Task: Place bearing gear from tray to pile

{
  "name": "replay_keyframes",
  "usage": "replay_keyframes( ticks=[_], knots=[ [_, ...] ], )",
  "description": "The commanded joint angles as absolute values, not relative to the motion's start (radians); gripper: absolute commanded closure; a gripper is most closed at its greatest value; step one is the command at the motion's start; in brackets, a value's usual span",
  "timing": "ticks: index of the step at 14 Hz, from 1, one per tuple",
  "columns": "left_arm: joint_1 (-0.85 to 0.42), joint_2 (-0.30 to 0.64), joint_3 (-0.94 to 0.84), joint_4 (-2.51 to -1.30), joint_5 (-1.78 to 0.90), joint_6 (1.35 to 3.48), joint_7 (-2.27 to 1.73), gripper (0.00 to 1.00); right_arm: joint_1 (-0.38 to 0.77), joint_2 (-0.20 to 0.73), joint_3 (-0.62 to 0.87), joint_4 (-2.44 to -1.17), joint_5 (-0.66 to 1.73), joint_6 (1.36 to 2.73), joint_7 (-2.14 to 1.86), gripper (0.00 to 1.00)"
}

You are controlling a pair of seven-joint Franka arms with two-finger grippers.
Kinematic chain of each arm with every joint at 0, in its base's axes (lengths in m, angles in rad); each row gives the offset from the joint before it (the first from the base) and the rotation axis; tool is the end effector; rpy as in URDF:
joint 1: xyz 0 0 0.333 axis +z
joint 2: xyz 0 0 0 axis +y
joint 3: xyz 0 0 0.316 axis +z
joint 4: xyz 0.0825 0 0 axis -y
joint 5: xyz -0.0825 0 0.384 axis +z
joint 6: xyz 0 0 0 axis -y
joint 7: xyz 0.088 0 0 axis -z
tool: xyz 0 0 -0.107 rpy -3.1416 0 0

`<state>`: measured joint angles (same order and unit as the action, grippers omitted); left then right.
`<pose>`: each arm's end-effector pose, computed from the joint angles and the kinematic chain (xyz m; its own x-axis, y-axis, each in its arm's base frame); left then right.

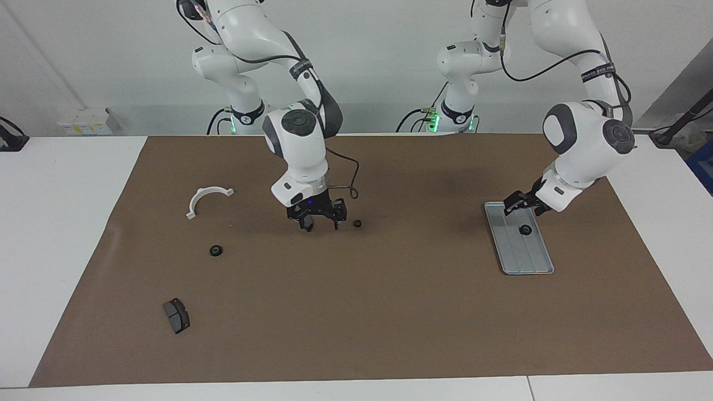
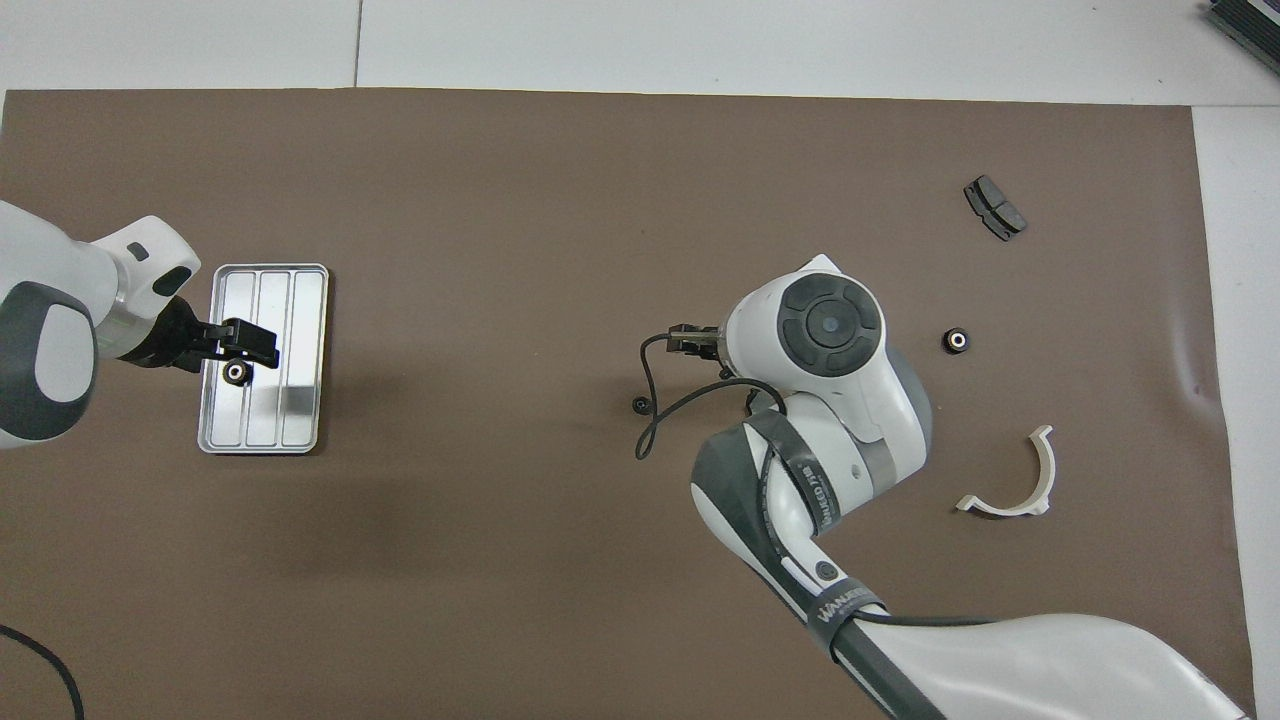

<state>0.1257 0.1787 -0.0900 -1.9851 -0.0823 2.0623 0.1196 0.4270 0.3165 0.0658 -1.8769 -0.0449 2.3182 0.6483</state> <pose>0.5784 0.0177 0.3684 0.9948 -0.0450 -0.0918 -0.0361 -0.9947 0.0958 0.5632 0.2986 0.3559 0.9849 -0.1338 0.1094 -0.1275 -0.9898 -0.0628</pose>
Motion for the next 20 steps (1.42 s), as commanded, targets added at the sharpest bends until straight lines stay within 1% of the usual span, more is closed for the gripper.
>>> replay_keyframes(
  ticks=[1,2,6,7,8,9,11,13,16,17,19,20],
  knots=[
    [0.132,0.21,-0.103,-2.043,-0.035,2.183,0.127,0.0,0.477,0.432,0.063,-1.746,-0.051,2.278,0.722,0.0],
    [0.149,0.215,-0.103,-2.043,-0.034,2.195,0.127,0.0,0.501,0.455,0.063,-1.734,-0.051,2.281,0.738,0.0],
    [0.161,0.248,-0.101,-2.043,0.007,2.253,0.129,0.02,0.548,0.466,0.063,-1.747,-0.058,2.281,0.767,0.13],
    [0.178,0.255,-0.101,-2.043,0.014,2.264,0.129,0.03,0.557,0.466,0.063,-1.756,-0.058,2.281,0.767,0.21],
    [0.182,0.256,-0.101,-2.043,0.014,2.27,0.129,0.05,0.557,0.463,0.064,-1.773,-0.058,2.283,0.767,0.32],
    [0.184,0.256,-0.101,-2.043,0.014,2.272,0.129,0.07,0.558,0.46,0.064,-1.787,-0.058,2.29,0.767,0.36],
    [0.186,0.267,-0.101,-2.043,0.014,2.275,0.127,0.12,0.571,0.454,0.064,-1.81,-0.058,2.295,0.767,0.37],
    [0.186,0.27,-0.101,-2.045,0.014,2.281,0.126,0.2,0.574,0.457,0.064,-1.815,-0.058,2.298,0.769,0.38],
    [0.186,0.268,-0.101,-2.056,0.014,2.281,0.126,0.29,0.581,0.457,0.064,-1.818,-0.058,2.295,0.769,0.45],
    [0.186,0.268,-0.101,-2.056,0.014,2.281,0.124,0.31,0.581,0.456,0.064,-1.824,-0.058,2.296,0.769,0.51],
    [0.186,0.268,-0.101,-2.057,0.014,2.283,0.121,0.35,0.583,0.456,0.064,-1.824,-0.058,2.296,0.77,0.71],
    [0.186,0.27,-0.101,-2.057,0.014,2.284,0.121,0.37,0.583,0.456,0.063,-1.824,-0.06,2.298,0.772,0.87]
  ],
)
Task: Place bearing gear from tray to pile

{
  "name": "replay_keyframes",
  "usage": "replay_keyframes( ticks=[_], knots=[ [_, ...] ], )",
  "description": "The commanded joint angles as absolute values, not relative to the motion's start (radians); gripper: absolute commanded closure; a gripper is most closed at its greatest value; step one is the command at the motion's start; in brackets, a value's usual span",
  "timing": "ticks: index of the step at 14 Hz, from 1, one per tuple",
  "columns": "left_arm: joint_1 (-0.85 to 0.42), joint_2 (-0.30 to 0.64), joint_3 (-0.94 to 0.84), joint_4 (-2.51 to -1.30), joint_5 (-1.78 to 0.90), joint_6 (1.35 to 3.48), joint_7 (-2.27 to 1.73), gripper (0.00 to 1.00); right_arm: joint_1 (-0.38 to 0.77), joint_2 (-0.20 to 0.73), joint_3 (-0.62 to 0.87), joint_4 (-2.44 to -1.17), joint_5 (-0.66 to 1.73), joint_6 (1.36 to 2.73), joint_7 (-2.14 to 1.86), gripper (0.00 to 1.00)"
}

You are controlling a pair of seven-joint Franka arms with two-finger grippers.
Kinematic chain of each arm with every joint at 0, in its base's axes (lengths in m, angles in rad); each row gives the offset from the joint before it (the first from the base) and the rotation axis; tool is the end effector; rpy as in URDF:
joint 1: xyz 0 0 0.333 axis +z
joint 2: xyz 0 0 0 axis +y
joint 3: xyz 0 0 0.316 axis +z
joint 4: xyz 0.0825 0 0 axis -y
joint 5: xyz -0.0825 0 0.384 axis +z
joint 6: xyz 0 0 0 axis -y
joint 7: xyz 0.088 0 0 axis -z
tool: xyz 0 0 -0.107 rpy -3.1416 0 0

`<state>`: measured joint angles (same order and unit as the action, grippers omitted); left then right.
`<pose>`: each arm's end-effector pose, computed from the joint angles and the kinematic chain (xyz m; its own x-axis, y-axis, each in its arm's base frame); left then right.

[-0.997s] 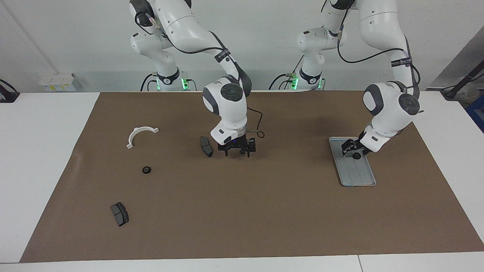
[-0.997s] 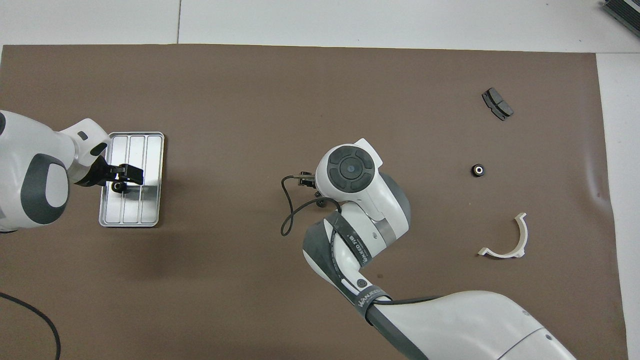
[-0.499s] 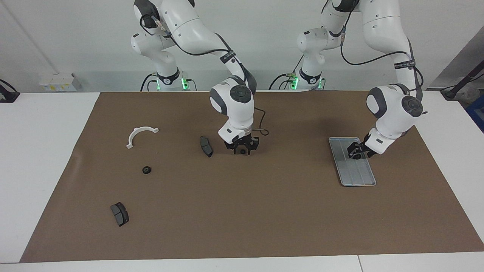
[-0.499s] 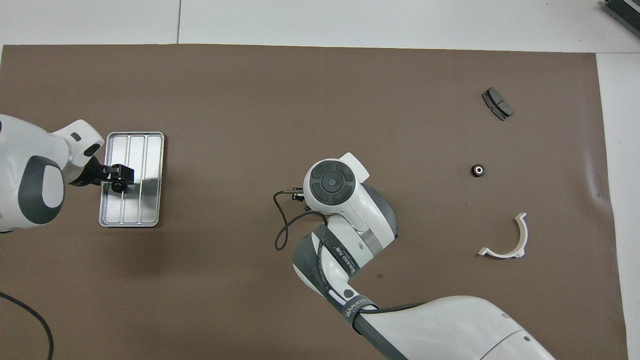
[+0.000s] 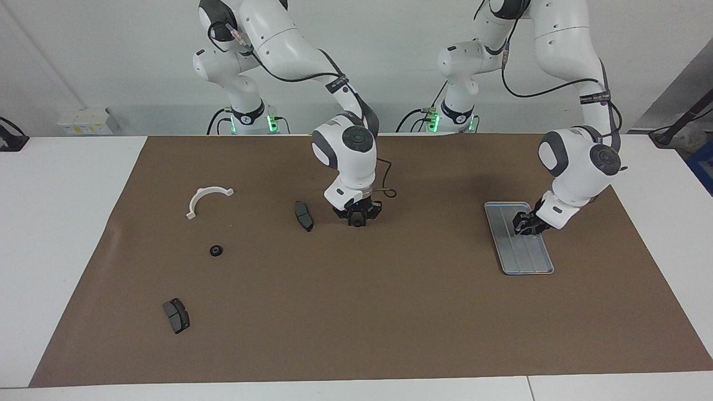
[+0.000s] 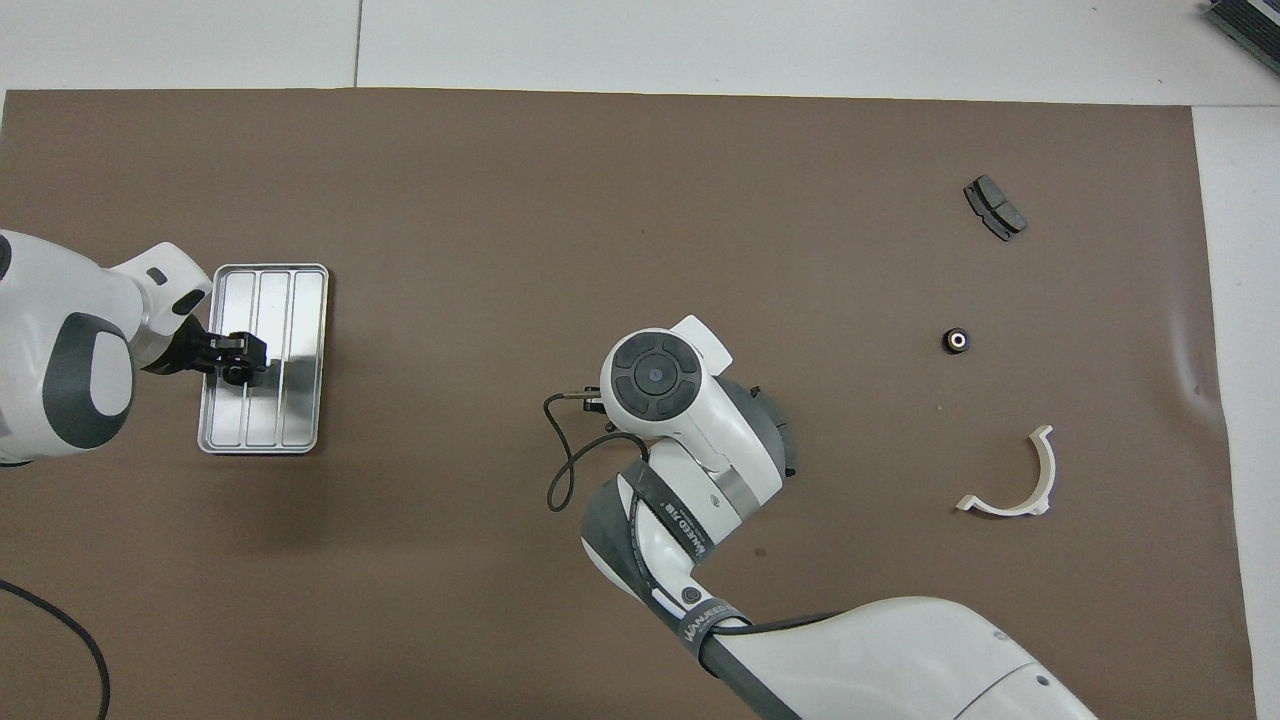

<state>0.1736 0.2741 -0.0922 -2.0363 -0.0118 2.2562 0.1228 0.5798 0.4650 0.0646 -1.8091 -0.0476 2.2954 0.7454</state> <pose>0.5843 0.0487 0.3061 0.9983 -0.0319 -0.0487 -0.0299 -0.9988 0.0399 0.5238 0.3883 0.2885 0.9968 -0.0770 0.0215 -0.0768 -0.9970 -0.0098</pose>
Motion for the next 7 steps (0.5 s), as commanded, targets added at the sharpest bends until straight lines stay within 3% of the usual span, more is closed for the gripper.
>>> replay_keyframes(
  ticks=[1,4,7],
  knots=[
    [0.186,0.268,-0.101,-2.057,0.014,2.284,0.121,0.4,0.583,0.457,0.063,-1.822,-0.061,2.299,0.77,0.97],
    [0.184,0.27,-0.101,-2.057,0.014,2.284,0.12,0.48,0.566,0.454,0.057,-1.812,-0.08,2.306,0.759,1.0],
    [0.183,0.27,-0.103,-2.057,0.014,2.284,0.118,0.57,0.473,0.422,0.052,-1.81,-0.086,2.307,0.683,1.0]
  ],
)
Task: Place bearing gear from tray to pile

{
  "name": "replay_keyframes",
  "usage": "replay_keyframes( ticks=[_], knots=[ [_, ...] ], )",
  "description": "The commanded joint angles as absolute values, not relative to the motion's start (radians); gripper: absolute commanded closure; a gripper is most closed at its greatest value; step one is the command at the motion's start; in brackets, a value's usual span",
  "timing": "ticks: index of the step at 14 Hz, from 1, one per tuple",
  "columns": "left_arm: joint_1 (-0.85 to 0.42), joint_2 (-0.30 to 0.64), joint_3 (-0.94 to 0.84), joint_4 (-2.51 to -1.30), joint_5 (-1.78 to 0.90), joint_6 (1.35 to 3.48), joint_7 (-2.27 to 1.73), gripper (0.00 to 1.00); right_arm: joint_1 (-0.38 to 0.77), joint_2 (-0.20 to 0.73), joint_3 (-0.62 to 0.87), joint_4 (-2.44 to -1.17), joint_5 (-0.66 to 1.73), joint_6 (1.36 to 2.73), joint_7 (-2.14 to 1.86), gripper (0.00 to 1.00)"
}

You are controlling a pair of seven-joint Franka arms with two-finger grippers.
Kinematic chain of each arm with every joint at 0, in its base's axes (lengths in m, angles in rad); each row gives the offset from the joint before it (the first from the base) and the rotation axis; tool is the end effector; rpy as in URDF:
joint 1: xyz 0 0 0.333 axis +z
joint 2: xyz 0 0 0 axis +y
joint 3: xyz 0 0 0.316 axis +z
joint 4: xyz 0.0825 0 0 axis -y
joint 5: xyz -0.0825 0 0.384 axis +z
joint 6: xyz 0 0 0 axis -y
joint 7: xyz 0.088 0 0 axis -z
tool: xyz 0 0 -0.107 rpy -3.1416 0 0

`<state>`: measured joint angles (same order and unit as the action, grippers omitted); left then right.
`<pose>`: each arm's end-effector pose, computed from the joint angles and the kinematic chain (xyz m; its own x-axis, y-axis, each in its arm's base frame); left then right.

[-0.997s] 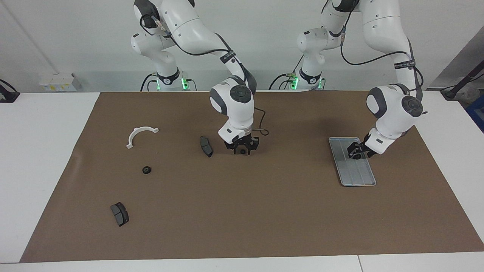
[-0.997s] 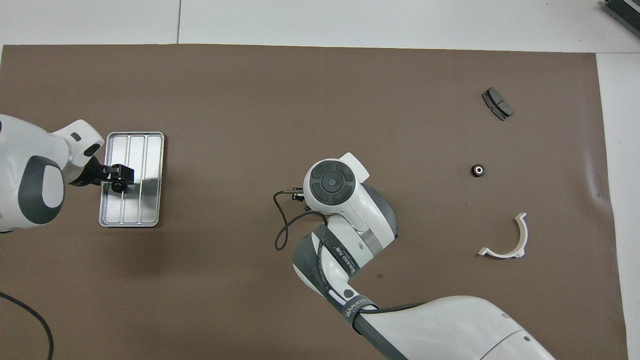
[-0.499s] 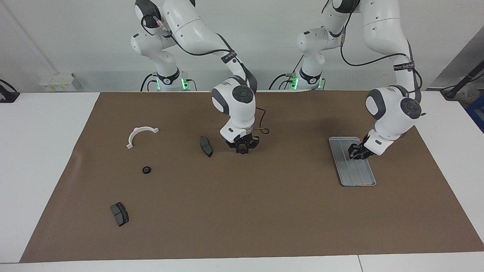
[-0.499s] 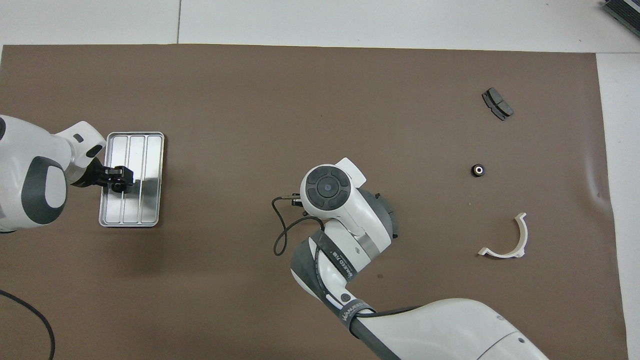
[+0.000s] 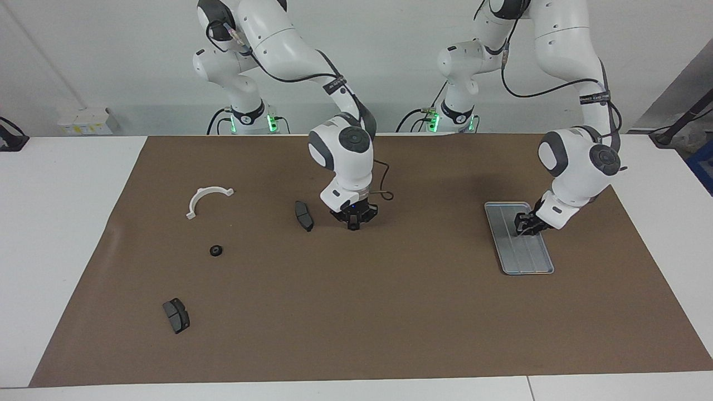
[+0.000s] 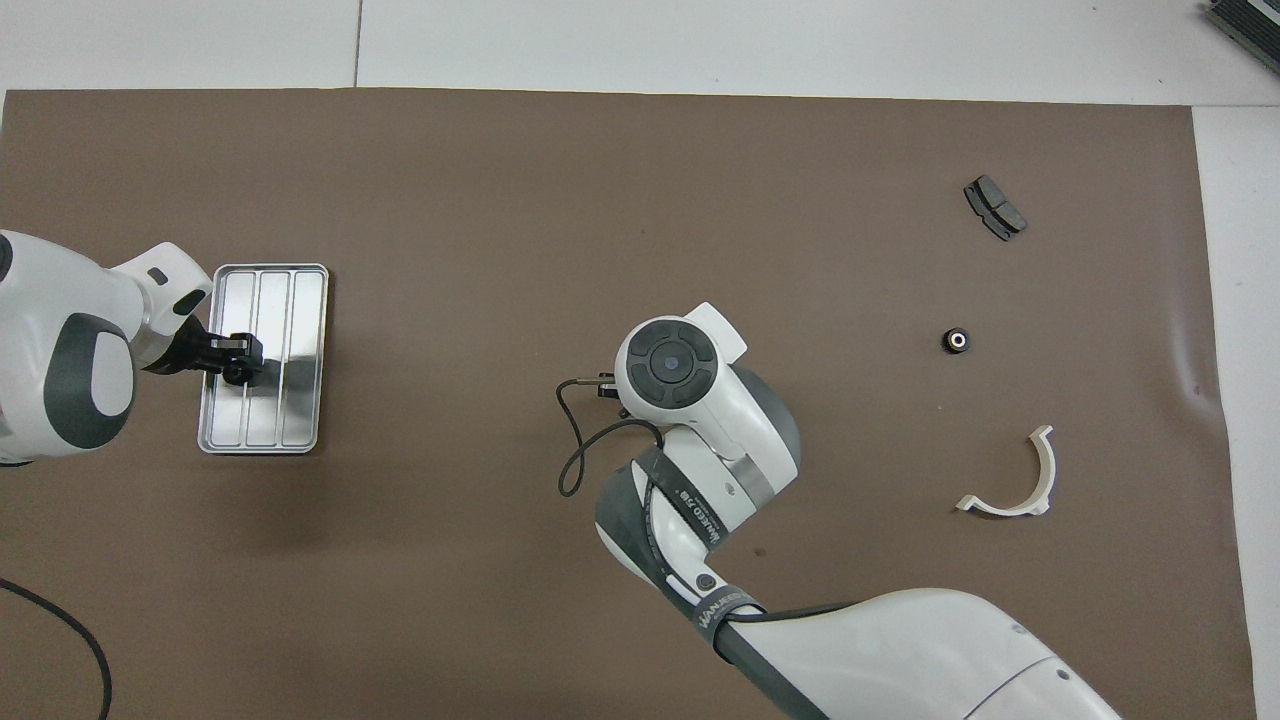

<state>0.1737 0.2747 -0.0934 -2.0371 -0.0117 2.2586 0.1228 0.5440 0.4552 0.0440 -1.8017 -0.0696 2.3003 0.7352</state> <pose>0.5844 0.0481 0.3056 0.9983 -0.0329 -0.0477 -0.0310 -0.9987 0.0401 0.5471 0.3602 0.2983 0.9928 -0.1066 0.0554 -0.1065 -0.9943 -0.0035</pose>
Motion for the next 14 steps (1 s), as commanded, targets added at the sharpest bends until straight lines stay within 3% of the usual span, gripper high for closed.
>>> replay_keyframes(
  ticks=[1,8,14],
  knots=[
    [0.181,0.27,-0.103,-2.057,0.014,2.284,0.118,0.61,0.43,0.413,0.052,-1.81,-0.086,2.307,0.637,1.0],
    [0.175,0.27,-0.103,-2.054,0.014,2.278,0.117,0.82,0.18,0.429,0.055,-1.804,-0.08,2.37,0.378,1.0],
    [0.131,0.272,-0.104,-1.985,0.012,2.211,0.028,0.86,0.077,0.532,0.054,-1.714,-0.081,2.43,0.292,1.0]
  ],
)
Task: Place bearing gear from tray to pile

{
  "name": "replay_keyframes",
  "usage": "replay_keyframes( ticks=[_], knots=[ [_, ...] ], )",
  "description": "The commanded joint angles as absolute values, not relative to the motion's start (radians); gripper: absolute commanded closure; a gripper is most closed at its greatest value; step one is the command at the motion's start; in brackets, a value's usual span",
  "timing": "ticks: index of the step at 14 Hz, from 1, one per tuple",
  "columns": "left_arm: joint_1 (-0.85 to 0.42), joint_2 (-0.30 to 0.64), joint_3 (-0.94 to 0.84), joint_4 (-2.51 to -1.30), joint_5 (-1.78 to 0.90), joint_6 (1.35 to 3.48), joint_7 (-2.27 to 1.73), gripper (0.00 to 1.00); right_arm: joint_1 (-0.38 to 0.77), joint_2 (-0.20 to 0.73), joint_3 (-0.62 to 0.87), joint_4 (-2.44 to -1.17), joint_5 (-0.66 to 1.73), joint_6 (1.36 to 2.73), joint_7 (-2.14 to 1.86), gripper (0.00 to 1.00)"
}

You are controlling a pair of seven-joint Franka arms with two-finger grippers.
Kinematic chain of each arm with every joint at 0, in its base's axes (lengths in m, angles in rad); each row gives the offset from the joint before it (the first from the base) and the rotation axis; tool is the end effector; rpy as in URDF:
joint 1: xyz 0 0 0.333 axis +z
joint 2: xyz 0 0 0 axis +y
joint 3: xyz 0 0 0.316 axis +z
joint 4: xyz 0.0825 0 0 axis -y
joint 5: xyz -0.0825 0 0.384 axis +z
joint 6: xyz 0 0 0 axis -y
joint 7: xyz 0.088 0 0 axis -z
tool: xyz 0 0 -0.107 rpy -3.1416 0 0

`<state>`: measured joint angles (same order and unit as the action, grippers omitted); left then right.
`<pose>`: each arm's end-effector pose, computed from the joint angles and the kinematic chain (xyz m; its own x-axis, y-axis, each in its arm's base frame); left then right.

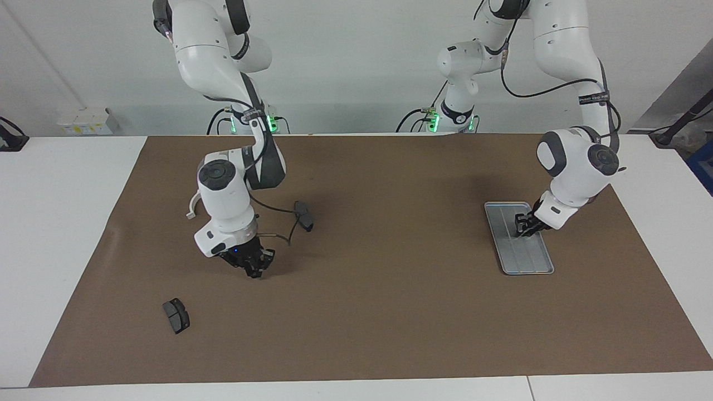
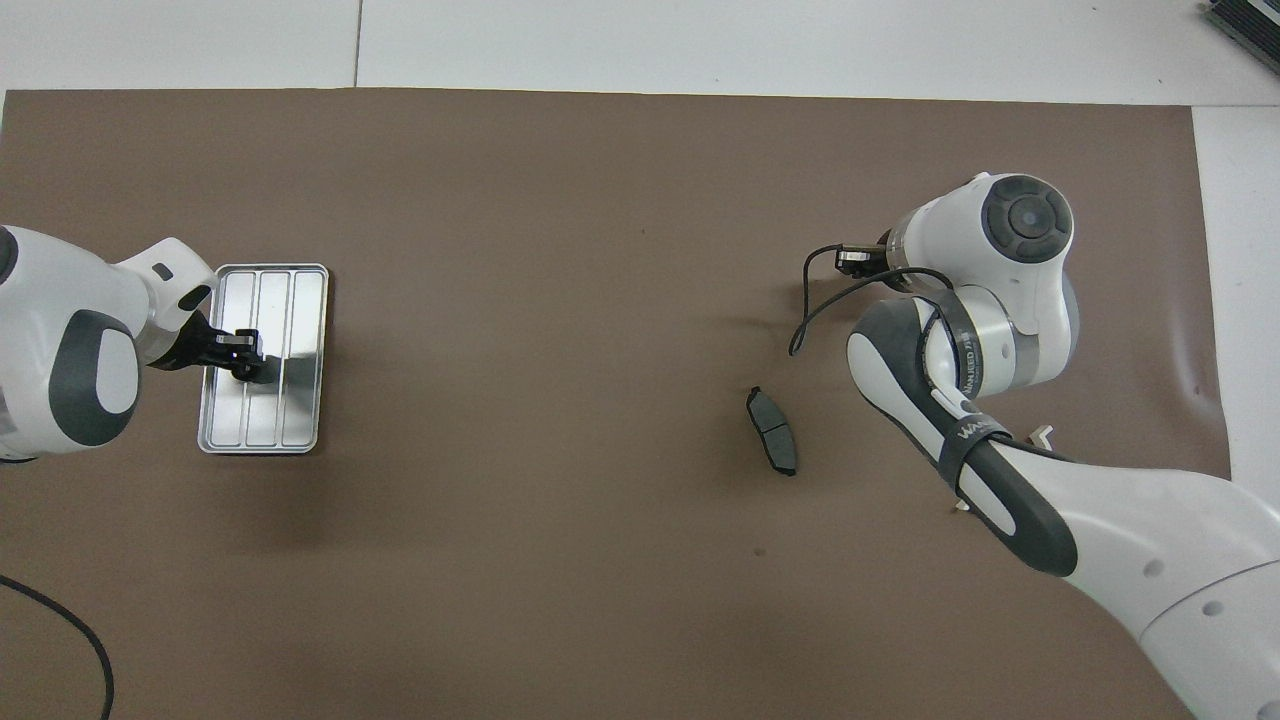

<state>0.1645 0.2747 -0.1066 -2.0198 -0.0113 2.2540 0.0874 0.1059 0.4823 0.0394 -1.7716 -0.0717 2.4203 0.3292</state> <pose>0.5901 0.0357 0.3127 0.9992 -0.0195 -0.0358 -0.0180 -0.9990 0.0406 0.6674 0.0948 0.3056 0.9758 -0.1391 0.1686 -0.1380 -0.9903 -0.0181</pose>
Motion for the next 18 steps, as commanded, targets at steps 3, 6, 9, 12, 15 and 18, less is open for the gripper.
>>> replay_keyframes(
  ticks=[3,6,9,12,15,18],
  knots=[
    [0.049,0.27,-0.106,-1.942,0.012,2.132,-0.124,0.86,0.06,0.58,0.055,-1.658,-0.075,2.442,0.282,1.0],
    [-0.07,0.265,-0.109,-1.945,0.005,2.132,-0.347,0.86,0.063,0.581,0.055,-1.654,-0.074,2.448,0.287,0.04],
    [-0.193,0.262,-0.114,-1.947,-0.038,2.148,-0.556,0.86,0.074,0.569,0.055,-1.655,-0.066,2.468,0.295,0.0],
    [-0.316,0.271,-0.115,-1.948,-0.129,2.221,-0.704,0.86,0.074,0.5,0.054,-1.686,-0.066,2.432,0.295,0.0],
    [-0.451,0.311,-0.115,-1.945,-0.175,2.394,-0.874,0.86,0.08,0.401,0.058,-1.756,-0.067,2.356,0.291,0.0],
    [-0.521,0.337,-0.115,-1.944,-0.26,2.531,-0.942,0.85,0.08,0.301,0.061,-1.863,-0.067,2.346,0.285,0.0]
  ],
)
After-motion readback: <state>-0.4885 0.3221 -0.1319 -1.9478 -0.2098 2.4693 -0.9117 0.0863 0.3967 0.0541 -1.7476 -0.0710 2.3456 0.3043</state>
